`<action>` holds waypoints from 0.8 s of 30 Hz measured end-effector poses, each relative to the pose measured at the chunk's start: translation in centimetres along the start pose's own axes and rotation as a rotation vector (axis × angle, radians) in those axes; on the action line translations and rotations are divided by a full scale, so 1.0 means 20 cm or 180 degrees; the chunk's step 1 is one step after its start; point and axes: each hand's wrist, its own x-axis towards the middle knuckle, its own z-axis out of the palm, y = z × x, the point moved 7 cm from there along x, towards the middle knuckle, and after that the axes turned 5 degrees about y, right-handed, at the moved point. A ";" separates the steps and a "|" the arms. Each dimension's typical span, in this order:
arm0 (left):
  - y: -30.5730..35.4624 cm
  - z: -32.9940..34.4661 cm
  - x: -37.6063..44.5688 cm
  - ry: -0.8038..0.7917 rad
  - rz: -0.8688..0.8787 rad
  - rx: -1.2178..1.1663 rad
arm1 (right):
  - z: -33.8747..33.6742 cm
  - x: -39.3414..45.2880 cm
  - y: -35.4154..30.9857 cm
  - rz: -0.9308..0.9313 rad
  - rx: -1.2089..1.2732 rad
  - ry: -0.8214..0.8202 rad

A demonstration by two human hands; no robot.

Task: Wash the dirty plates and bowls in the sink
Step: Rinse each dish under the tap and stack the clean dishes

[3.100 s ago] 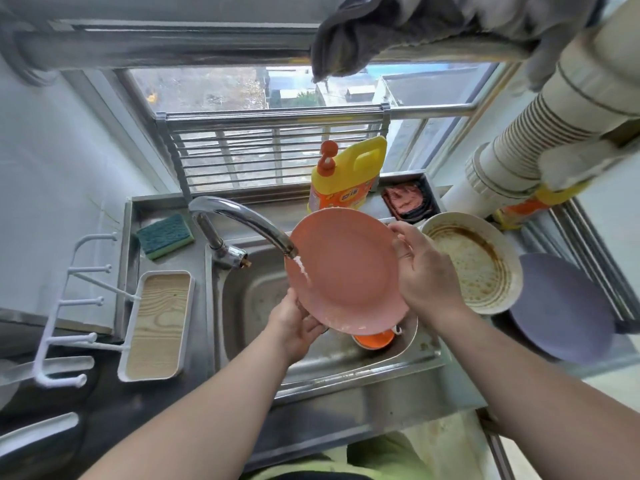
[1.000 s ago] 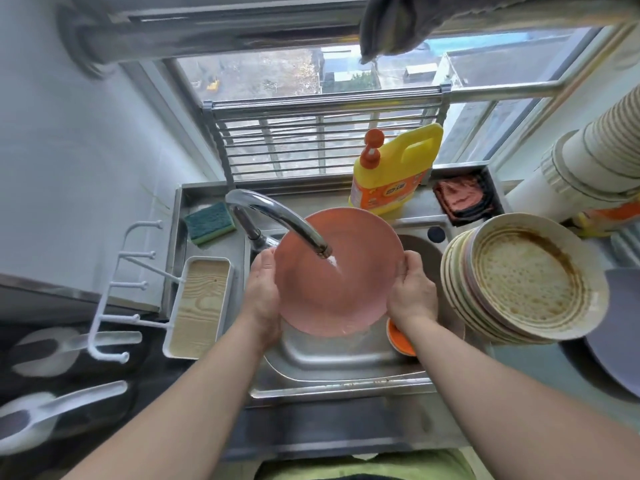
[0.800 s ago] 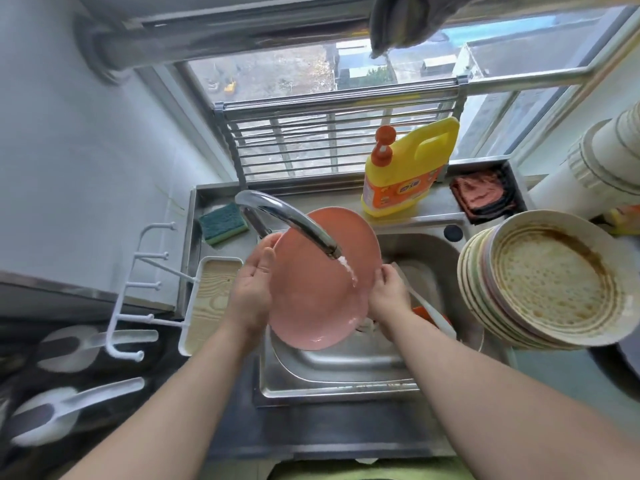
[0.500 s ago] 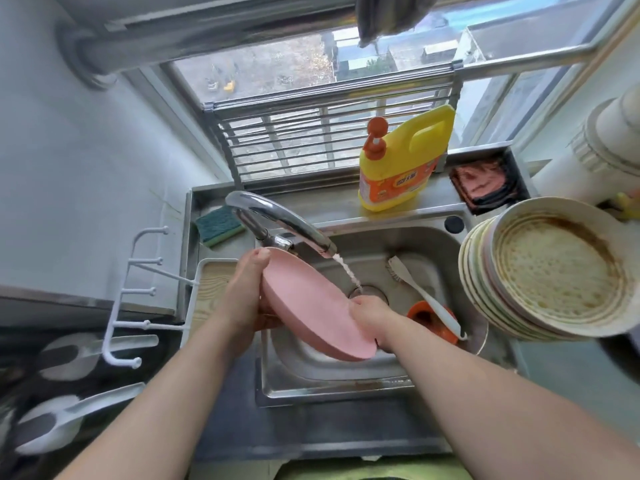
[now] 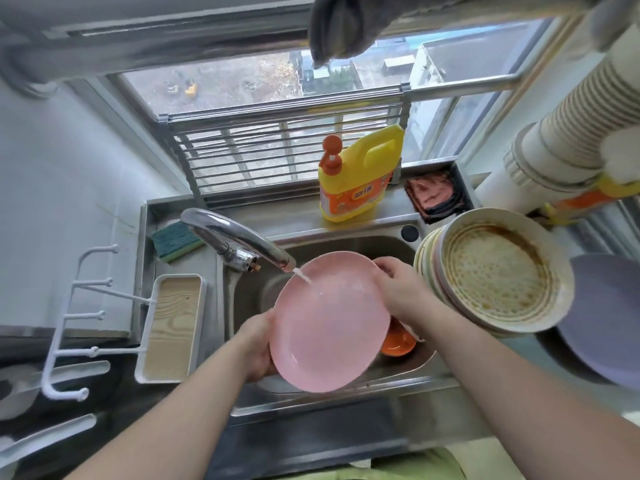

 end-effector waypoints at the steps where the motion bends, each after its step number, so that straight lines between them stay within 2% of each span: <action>1: -0.01 0.04 0.01 -0.0014 -0.0037 0.0080 | -0.03 -0.04 -0.07 -0.0348 -0.0419 0.0053; 3: 0.00 0.12 0.04 -0.0055 -0.0050 0.0105 | -0.08 -0.12 -0.18 -0.0954 -0.0940 0.0204; 6: 0.07 0.23 0.07 -0.0172 -0.0011 -0.0183 | -0.14 -0.19 -0.23 -0.1408 -0.1024 0.0555; 9: 0.19 0.29 0.04 -0.0089 0.0355 -0.0367 | -0.18 -0.21 -0.16 -0.1362 -0.0921 0.0855; 12: 0.32 0.22 0.06 0.0233 0.0960 -0.0443 | -0.18 -0.24 -0.07 -0.1232 -0.0862 0.1002; 14: 0.41 0.14 0.05 0.0472 0.1440 -0.0429 | -0.14 -0.25 -0.01 -0.0933 -0.0648 0.0878; 16: 0.48 0.06 0.00 0.0661 0.1793 -0.0436 | -0.06 -0.21 0.08 -0.0332 -0.0229 0.0697; 19: 0.59 0.02 -0.16 0.0579 0.2302 -0.0408 | 0.14 -0.13 0.23 0.0523 0.0623 0.0433; 22: 0.65 -0.03 -0.31 0.0667 0.2575 -0.0074 | 0.38 -0.03 0.29 0.1040 0.1863 0.0076; 24: 0.66 -0.08 -0.35 0.0681 0.2620 0.0200 | 0.49 -0.01 0.29 0.1358 0.2208 -0.0066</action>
